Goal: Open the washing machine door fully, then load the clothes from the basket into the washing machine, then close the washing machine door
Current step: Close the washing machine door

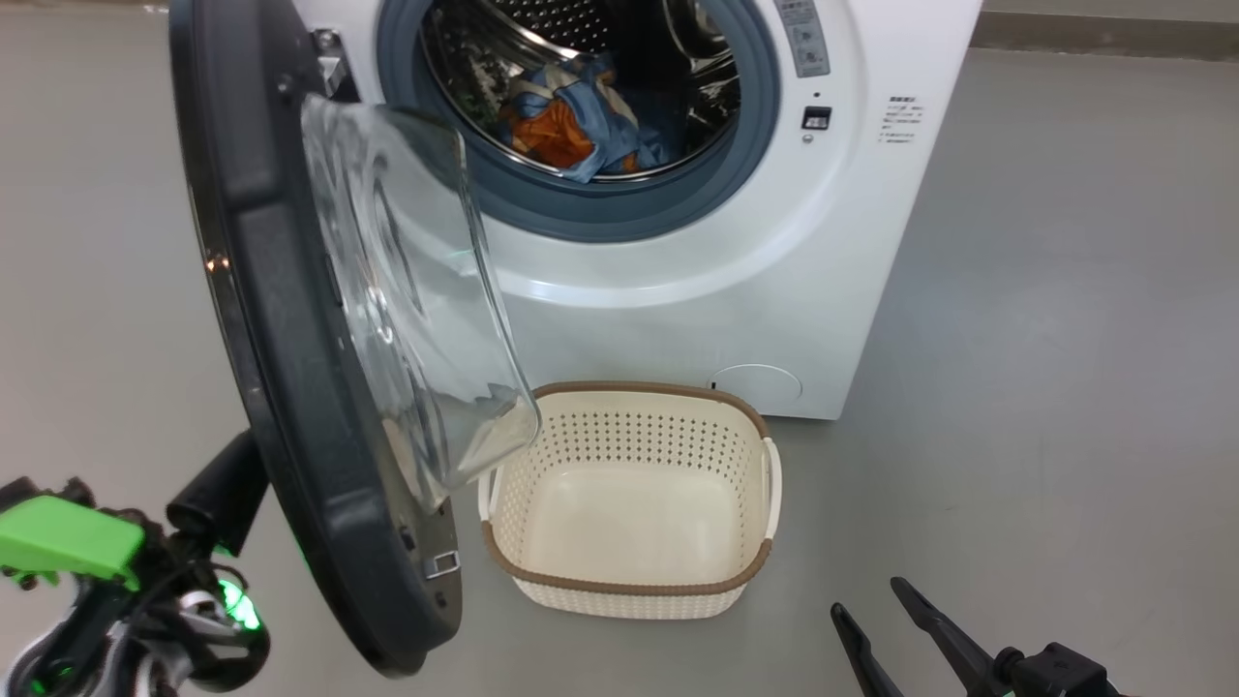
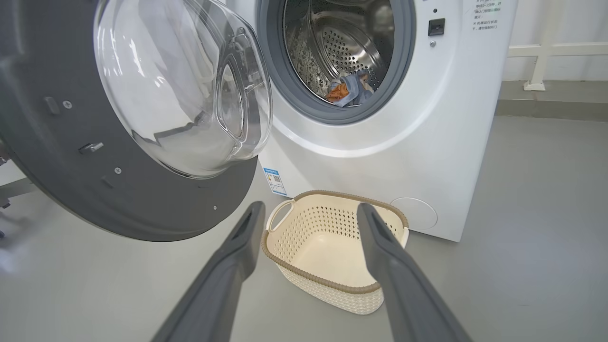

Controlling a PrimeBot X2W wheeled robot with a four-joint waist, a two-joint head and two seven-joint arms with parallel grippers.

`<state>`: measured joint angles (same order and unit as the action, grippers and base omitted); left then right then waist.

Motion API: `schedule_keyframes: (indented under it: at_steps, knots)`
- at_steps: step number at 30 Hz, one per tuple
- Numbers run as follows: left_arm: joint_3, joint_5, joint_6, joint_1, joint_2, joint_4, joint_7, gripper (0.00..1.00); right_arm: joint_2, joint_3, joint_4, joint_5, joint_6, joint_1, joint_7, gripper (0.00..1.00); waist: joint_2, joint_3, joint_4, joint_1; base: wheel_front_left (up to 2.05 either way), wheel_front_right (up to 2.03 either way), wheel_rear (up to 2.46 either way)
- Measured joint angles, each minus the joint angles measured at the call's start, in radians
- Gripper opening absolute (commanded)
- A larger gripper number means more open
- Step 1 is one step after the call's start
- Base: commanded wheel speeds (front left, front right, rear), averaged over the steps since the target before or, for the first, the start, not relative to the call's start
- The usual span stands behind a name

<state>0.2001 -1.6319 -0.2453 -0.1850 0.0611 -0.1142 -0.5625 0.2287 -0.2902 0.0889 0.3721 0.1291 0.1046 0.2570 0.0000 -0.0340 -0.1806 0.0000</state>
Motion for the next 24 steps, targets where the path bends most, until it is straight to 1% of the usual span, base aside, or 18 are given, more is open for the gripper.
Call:
schedule_keyframes:
  at_steps: [8,14,17,19,21,24]
  knots:
    - [-0.066,0.007,0.063,-0.053,-0.013,0.116,0.092,0.0,0.002,-0.018,0.009,0.0,0.0,-0.002,0.0,1.0,0.0,0.019,0.048,0.0,0.0,0.0,0.0]
    - [-0.14,0.007,0.13,-0.087,-0.016,0.188,0.17,0.0,0.017,-0.017,0.011,0.0,0.0,-0.002,0.0,1.0,0.0,0.031,0.087,0.0,0.0,0.0,0.0]
    - [-0.168,0.01,0.174,-0.112,-0.016,0.23,0.22,0.0,0.025,-0.018,0.011,0.0,0.0,-0.002,0.0,1.0,0.0,0.032,0.108,0.0,0.0,0.0,0.0]
    - [-0.181,0.012,0.199,-0.133,-0.018,0.267,0.255,0.0,0.028,-0.021,0.011,0.0,0.0,-0.001,0.0,1.0,0.0,0.032,0.12,0.0,0.0,0.0,0.0]
    - [-0.198,0.036,0.218,-0.161,-0.019,0.31,0.289,0.0,0.031,-0.023,0.011,0.0,0.0,-0.001,0.0,1.0,0.0,0.026,0.128,0.0,0.0,0.0,0.0]
    - [-0.217,0.035,0.248,-0.212,-0.022,0.381,0.337,0.0,0.039,-0.028,0.01,0.0,0.0,-0.002,0.0,1.0,0.0001,0.012,0.134,0.0,0.0,0.0,0.0]
